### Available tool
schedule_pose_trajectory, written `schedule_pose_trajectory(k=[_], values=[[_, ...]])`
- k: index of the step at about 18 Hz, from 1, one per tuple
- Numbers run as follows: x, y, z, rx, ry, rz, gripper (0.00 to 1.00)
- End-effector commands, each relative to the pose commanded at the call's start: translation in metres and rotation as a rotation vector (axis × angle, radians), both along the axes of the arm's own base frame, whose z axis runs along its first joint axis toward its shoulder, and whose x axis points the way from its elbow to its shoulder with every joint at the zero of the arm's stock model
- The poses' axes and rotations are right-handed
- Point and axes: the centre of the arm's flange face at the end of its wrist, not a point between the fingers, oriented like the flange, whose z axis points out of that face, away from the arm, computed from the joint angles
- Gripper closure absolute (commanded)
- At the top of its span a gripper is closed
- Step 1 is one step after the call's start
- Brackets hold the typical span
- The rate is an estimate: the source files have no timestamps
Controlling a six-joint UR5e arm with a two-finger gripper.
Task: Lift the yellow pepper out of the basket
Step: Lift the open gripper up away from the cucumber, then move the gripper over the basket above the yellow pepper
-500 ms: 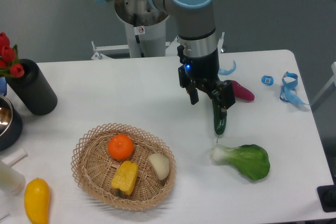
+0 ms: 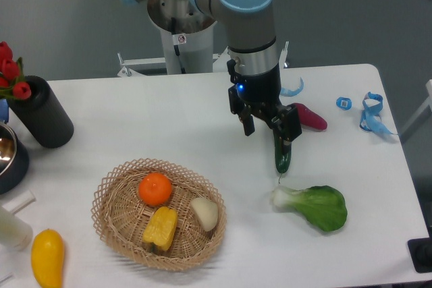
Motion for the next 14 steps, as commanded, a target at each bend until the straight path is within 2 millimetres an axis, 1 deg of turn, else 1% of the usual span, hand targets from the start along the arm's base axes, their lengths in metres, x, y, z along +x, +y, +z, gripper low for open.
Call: schedule_pose_trajectory(k=[2,5,8,9,12,14], values=[[0.0,0.002,-0.002,0.015,-0.017,0.041,0.0],[-0.002,0.008,-0.013,0.04,-0.061,0.125,0.0],[0.007,0.031,-0.023,0.054,-0.093,0.15,0.0],[0.011,0.04,-0.032,0.052,-0.113,0.16,0.0],[0.019,0.068,-0.044,0.088,-0.168,0.258,0.0],[0.022,0.081,-0.054,0.096,-0.194,0.298,0.0]])
